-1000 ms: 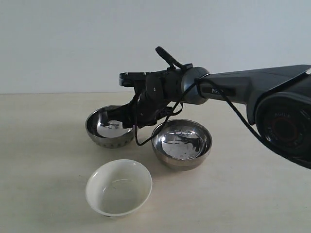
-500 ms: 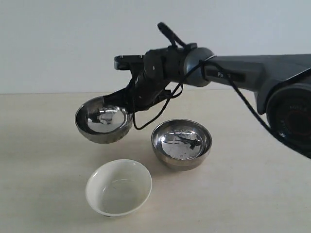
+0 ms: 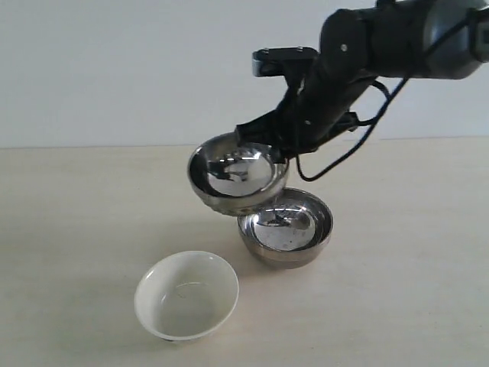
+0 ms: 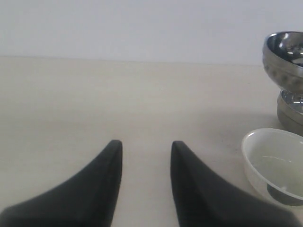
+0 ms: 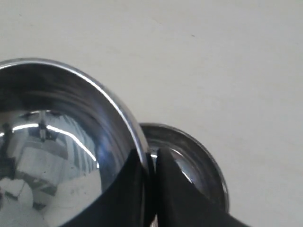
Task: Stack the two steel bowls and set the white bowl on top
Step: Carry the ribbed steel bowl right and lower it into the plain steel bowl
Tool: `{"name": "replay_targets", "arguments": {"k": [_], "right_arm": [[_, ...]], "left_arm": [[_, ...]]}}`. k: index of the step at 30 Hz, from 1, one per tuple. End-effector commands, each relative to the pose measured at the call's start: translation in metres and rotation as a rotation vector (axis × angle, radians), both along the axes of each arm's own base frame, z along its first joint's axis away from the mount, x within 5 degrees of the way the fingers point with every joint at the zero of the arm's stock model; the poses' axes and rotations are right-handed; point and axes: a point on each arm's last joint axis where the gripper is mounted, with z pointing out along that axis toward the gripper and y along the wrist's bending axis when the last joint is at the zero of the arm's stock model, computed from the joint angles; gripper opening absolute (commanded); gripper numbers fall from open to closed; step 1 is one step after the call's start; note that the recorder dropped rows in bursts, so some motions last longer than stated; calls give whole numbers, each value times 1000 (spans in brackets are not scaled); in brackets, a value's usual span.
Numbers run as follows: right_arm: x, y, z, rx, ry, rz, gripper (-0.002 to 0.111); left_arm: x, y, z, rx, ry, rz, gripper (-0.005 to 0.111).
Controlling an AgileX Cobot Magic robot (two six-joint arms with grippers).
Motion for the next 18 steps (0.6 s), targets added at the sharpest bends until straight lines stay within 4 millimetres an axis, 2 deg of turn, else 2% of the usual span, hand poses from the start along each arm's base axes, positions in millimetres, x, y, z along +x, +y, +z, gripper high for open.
{"name": "replay_targets", "arguments": {"k": [1, 4, 7, 18], "right_arm": [[-13, -28, -7, 21, -24, -54, 0], [-22, -32, -26, 20, -16, -59, 0], [-25, -33, -35, 26, -17, -66, 0], [-23, -38, -37, -61, -74, -19, 0]], "left_arm": [[0, 0, -1, 3, 1, 2, 32], [0, 0, -1, 3, 1, 2, 32], [0, 0, -1, 3, 1, 2, 32], [0, 0, -1, 3, 1, 2, 32]]}}
